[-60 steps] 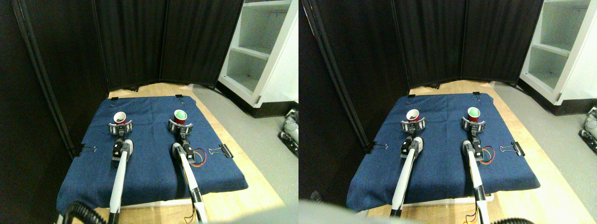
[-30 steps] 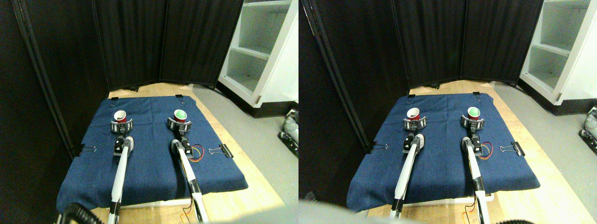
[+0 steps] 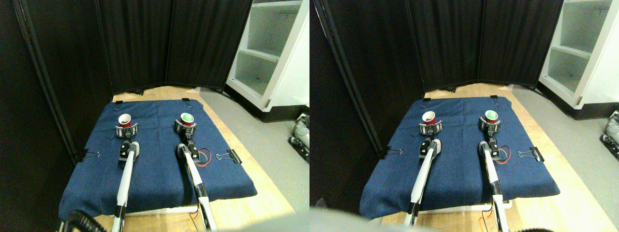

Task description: Pour (bimanual)

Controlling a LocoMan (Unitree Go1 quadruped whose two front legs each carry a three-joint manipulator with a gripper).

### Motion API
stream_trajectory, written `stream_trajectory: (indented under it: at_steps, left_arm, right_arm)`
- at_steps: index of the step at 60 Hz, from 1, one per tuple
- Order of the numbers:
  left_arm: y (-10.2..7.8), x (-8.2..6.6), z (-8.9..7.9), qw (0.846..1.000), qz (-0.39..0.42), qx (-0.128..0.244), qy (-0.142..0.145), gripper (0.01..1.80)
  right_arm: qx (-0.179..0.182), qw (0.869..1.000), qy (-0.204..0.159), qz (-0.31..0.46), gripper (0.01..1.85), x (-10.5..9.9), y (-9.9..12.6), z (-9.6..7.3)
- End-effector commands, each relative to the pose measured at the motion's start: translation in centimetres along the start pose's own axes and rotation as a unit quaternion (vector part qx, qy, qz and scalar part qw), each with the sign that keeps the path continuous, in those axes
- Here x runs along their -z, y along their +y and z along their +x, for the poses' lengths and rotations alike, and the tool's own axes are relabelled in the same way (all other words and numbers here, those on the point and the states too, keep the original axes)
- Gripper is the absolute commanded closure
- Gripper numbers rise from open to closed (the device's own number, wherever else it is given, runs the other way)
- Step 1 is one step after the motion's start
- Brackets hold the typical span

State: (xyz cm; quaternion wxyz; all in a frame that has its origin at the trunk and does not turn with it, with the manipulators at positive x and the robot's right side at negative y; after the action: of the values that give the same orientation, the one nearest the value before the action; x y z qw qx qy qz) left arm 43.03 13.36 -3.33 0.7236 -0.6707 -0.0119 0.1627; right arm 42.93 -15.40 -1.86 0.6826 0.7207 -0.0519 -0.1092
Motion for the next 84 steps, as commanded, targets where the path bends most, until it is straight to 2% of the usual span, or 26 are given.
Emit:
stream_trajectory:
  at_steps: [1,2,3,5,10,19,28,39,50,57,61,66,84]
  left_arm:
    - [-0.4,0.5,0.1,0.999,-0.003,0.008,-0.041,1.04]
    - [-0.4,0.5,0.1,0.999,-0.003,0.008,-0.041,1.04]
    - [-0.5,0.5,0.1,0.999,0.001,0.012,-0.048,1.24]
    - [-0.6,0.6,0.0,0.998,-0.008,0.017,-0.054,1.48]
    - [-0.8,0.7,0.0,0.997,-0.006,0.019,-0.074,1.48]
    - [-0.9,0.7,-0.3,0.997,0.006,0.019,-0.068,1.48]
    - [-1.0,0.7,-0.5,0.998,0.009,0.023,-0.058,1.48]
    - [-1.4,0.5,-0.8,0.998,0.018,0.028,-0.055,1.48]
    - [-2.8,0.5,-1.2,0.997,0.041,0.047,-0.04,1.48]
    - [-4.0,0.5,-1.4,0.997,0.054,0.053,-0.035,1.48]
    - [-4.6,0.6,-1.6,0.996,0.056,0.057,-0.029,1.48]
    - [-5.3,0.9,-1.7,0.996,0.062,0.061,-0.008,1.48]
    - [-6.9,1.9,-2.2,0.995,0.07,0.064,0.016,1.48]
  right_arm:
    - [-0.009,0.999,-0.048,-0.021,1.2,-0.2,-0.1,0.1]
    - [-0.009,0.999,-0.048,-0.021,1.2,-0.2,-0.1,0.1]
    - [-0.009,0.998,-0.062,-0.023,1.3,-0.1,-0.1,0.0]
    - [-0.004,0.997,-0.073,-0.023,1.45,0.0,-0.1,-0.1]
    - [-0.005,0.996,-0.084,-0.043,1.45,0.1,0.0,-0.2]
    - [0.006,0.996,-0.081,-0.04,1.48,0.2,0.3,-0.6]
    - [-0.012,0.995,-0.074,-0.061,1.5,0.2,0.5,-0.6]
    - [-0.012,0.993,-0.081,-0.08,1.53,0.4,1.1,-1.1]
    - [-0.019,0.992,-0.073,-0.097,1.53,0.3,2.5,-1.3]
    - [-0.05,0.993,-0.046,-0.097,1.53,0.3,3.4,-0.8]
    - [-0.049,0.992,-0.049,-0.103,1.53,0.4,4.0,-1.1]
    - [-0.055,0.992,-0.041,-0.102,1.53,0.7,5.0,-1.1]
    - [-0.072,0.99,-0.02,-0.119,1.52,1.6,7.1,-1.5]
